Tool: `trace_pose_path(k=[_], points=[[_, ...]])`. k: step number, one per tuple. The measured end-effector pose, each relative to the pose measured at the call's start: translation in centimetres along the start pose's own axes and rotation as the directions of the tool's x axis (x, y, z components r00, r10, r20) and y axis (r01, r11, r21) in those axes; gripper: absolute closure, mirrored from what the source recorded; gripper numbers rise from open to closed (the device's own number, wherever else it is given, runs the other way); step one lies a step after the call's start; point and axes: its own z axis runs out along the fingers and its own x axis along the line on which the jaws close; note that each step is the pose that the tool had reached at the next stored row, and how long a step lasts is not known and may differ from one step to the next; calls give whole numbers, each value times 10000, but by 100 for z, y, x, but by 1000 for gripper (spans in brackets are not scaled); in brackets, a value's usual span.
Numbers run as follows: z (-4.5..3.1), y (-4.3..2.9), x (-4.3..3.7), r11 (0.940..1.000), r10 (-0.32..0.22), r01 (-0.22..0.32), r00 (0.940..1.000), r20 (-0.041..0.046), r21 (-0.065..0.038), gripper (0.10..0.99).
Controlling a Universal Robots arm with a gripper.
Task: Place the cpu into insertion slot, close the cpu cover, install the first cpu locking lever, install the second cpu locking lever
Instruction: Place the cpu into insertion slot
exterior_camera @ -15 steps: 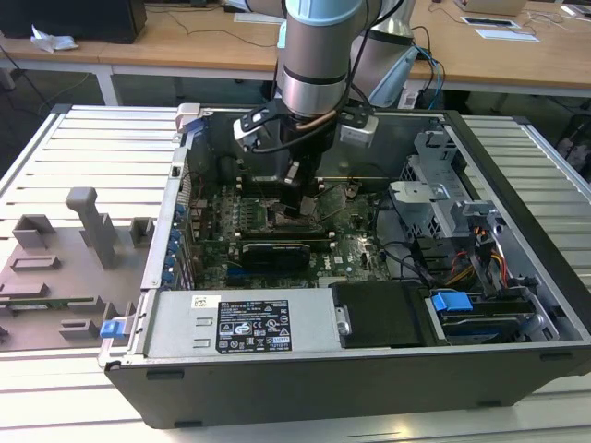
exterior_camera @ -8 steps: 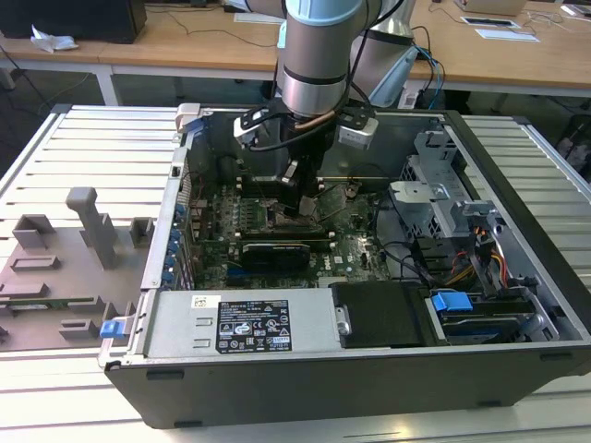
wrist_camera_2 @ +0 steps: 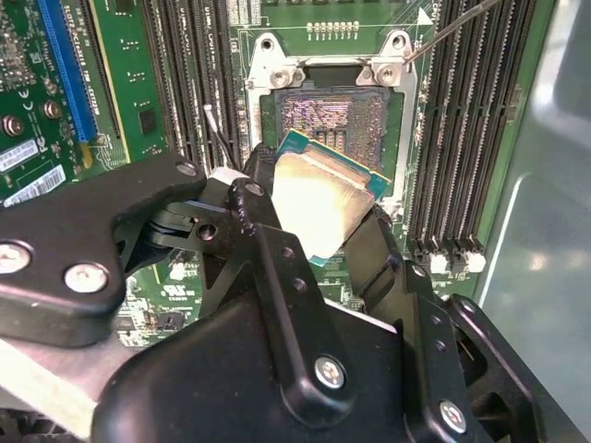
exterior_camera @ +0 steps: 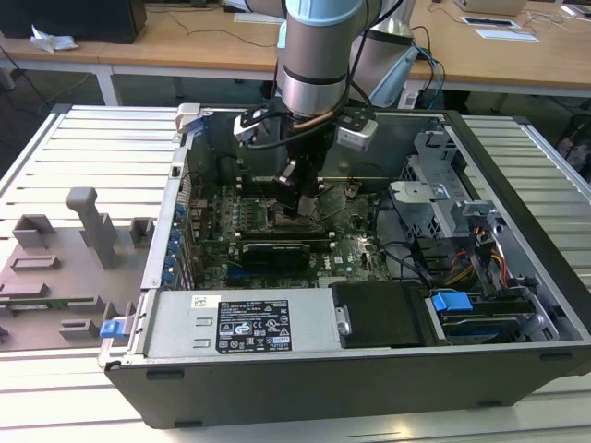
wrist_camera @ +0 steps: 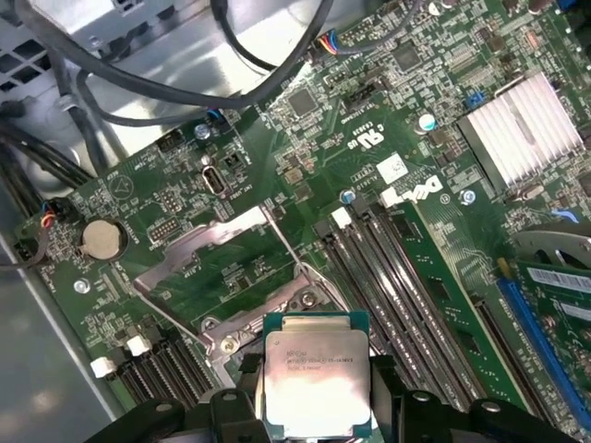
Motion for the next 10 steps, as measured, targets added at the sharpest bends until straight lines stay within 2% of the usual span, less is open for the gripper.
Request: trace_pose_path(k=[2, 5, 8, 10], points=[[0, 0, 0, 10000, 32, -32, 10000, -1, 0, 541], [0, 0, 1, 9986, -537, 537, 9986, 4, -9, 541], [0, 0, 0, 9935, -1139, 1139, 9935, 6, -17, 541], [1, 0, 0, 9871, -1603, 1603, 9871, 6, -22, 541]])
